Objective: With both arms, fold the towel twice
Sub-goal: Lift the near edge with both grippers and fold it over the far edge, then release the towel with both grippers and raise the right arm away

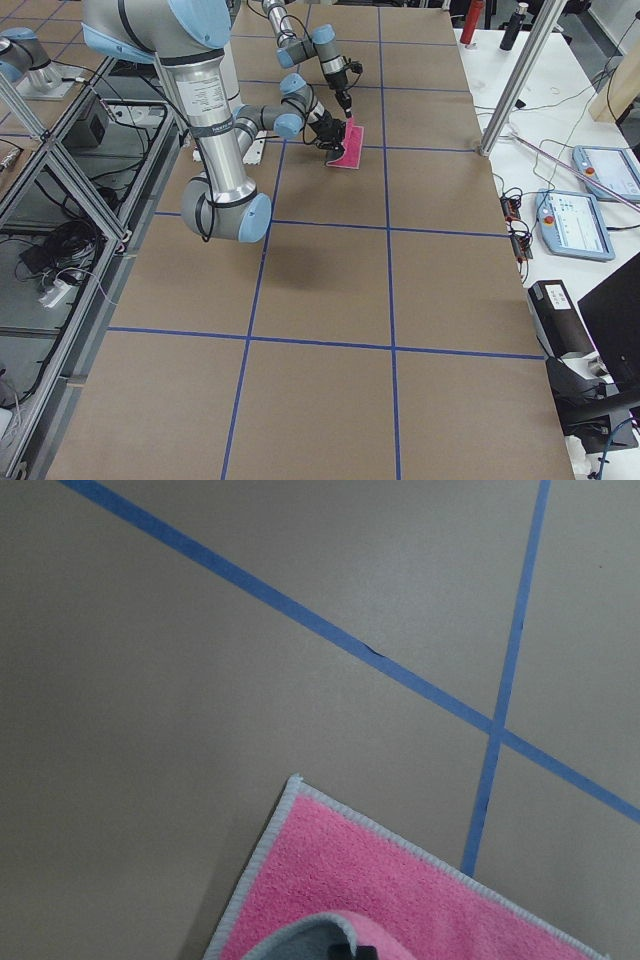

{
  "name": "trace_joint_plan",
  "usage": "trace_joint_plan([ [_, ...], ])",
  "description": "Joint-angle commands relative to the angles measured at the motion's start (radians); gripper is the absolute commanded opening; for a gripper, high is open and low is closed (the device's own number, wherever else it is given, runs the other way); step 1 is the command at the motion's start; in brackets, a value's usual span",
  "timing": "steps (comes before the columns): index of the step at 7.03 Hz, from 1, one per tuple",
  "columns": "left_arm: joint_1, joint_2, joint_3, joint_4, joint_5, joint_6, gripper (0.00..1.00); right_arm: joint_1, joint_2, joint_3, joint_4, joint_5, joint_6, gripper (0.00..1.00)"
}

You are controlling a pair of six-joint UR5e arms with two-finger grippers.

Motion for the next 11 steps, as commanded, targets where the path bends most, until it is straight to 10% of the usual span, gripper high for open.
trace_joint_plan([
  [1, -0.001, -0.002, 0.018, 0.000, 0.000, 0.003, 0.00, 0.011, 0.011, -0.030, 0.000, 0.000, -0.023, 0.00],
  [3, -0.001, -0.004, 0.022, -0.002, 0.000, 0.009, 0.00, 0.026, 0.024, -0.047, 0.000, 0.005, -0.041, 0.00],
  [4, -0.002, -0.005, 0.031, -0.002, 0.000, 0.010, 0.04, 0.040, 0.025, -0.047, 0.000, 0.009, -0.052, 0.27],
  [7, -0.032, -0.039, 0.091, -0.016, -0.002, 0.090, 1.00, 0.086, 0.054, -0.052, -0.008, 0.069, -0.151, 1.00],
  [11, -0.045, -0.031, 0.062, -0.019, -0.114, 0.163, 1.00, 0.213, 0.045, -0.043, -0.009, 0.271, -0.382, 1.00],
])
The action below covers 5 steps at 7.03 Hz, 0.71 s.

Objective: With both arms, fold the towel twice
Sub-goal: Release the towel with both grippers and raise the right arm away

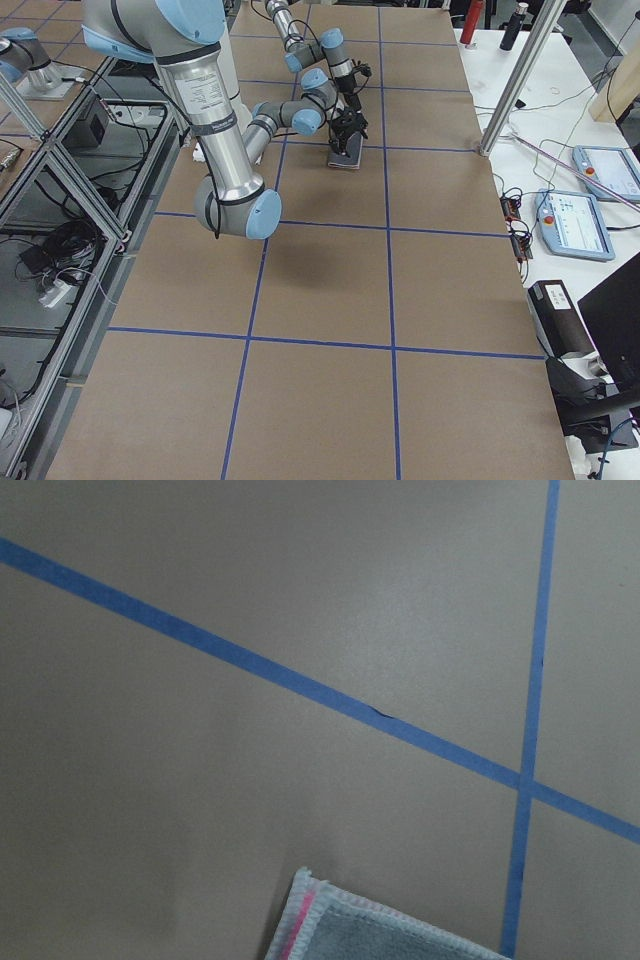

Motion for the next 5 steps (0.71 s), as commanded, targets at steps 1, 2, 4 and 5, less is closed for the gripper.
trace_joint_plan([
  [1, -0.002, 0.040, -0.049, -0.002, -0.086, 0.038, 1.00, 0.136, -0.015, 0.005, -0.004, 0.186, -0.243, 1.00],
  [2, 0.006, 0.057, -0.062, -0.003, -0.086, 0.026, 1.00, 0.222, -0.040, 0.003, -0.004, 0.299, -0.387, 1.00],
  [4, 0.022, 0.060, -0.048, -0.058, -0.080, -0.022, 1.00, 0.390, -0.066, 0.003, -0.098, 0.485, -0.756, 1.00],
  [5, 0.025, 0.076, -0.048, -0.084, -0.080, -0.043, 1.00, 0.466, -0.069, 0.003, -0.154, 0.539, -0.954, 1.00],
])
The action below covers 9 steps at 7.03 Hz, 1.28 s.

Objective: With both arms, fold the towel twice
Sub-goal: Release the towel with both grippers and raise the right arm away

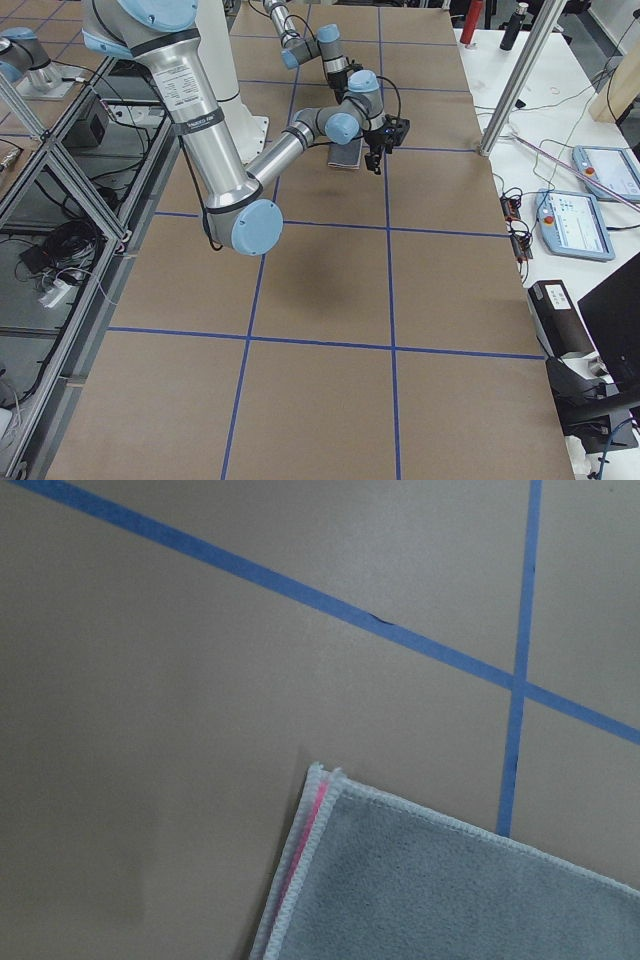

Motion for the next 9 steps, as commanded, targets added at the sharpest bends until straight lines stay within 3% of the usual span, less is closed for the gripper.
trace_joint_plan([
  [1, 0.012, 0.031, 0.003, -0.060, 0.004, -0.061, 1.00, 0.172, -0.033, -0.001, -0.089, 0.145, -0.396, 1.00],
  [3, 0.050, 0.035, 0.005, -0.065, 0.057, -0.097, 1.00, 0.287, -0.099, -0.006, -0.091, 0.236, -0.701, 1.00],
  [4, 0.070, 0.035, 0.006, -0.065, 0.085, -0.107, 1.00, 0.321, -0.125, -0.006, -0.089, 0.261, -0.771, 1.00],
  [5, 0.084, 0.029, 0.015, -0.065, 0.114, -0.145, 0.99, 0.341, -0.142, 0.000, -0.086, 0.272, -0.802, 1.00],
  [7, 0.089, 0.021, 0.038, -0.065, 0.136, -0.168, 0.87, 0.345, -0.143, 0.003, -0.086, 0.272, -0.804, 1.00],
  [9, 0.089, 0.010, 0.046, -0.065, 0.140, -0.168, 0.84, 0.345, -0.150, 0.003, -0.085, 0.272, -0.804, 1.00],
])
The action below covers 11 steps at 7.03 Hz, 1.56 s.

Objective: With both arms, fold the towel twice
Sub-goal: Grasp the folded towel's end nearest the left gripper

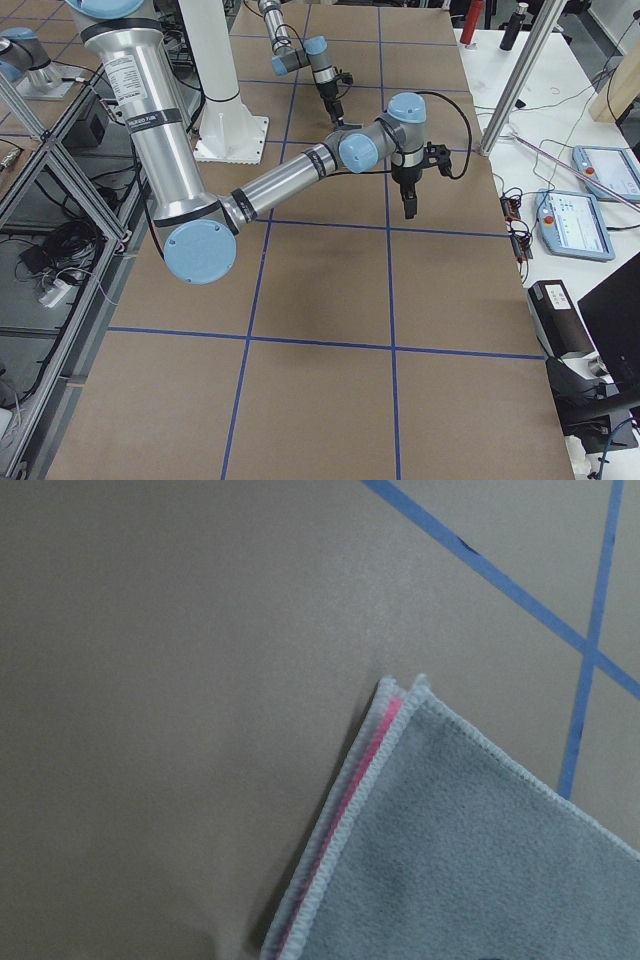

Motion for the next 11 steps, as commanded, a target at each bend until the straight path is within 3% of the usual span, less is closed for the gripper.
trace_joint_plan([
  [1, 0.001, -0.007, 0.009, -0.002, 0.003, -0.001, 0.83, 0.001, -0.004, 0.001, 0.001, 0.000, -0.001, 1.00],
  [4, 0.001, -0.007, 0.011, -0.002, 0.003, -0.013, 0.73, 0.001, -0.004, 0.001, 0.004, 0.000, -0.001, 1.00],
  [6, 0.001, -0.007, 0.012, -0.002, 0.003, -0.013, 0.56, 0.001, -0.004, 0.001, 0.006, 0.000, -0.001, 1.00],
  [8, -0.001, -0.006, 0.009, -0.003, 0.003, -0.009, 0.52, -0.001, -0.004, 0.001, 0.006, 0.000, -0.001, 1.00],
  [9, -0.002, -0.004, 0.003, -0.003, 0.003, -0.009, 0.44, 0.001, -0.004, 0.002, 0.006, -0.001, -0.001, 1.00],
  [11, -0.004, 0.001, 0.000, -0.003, 0.002, -0.006, 0.38, -0.001, -0.006, 0.002, 0.007, -0.001, -0.001, 1.00],
])
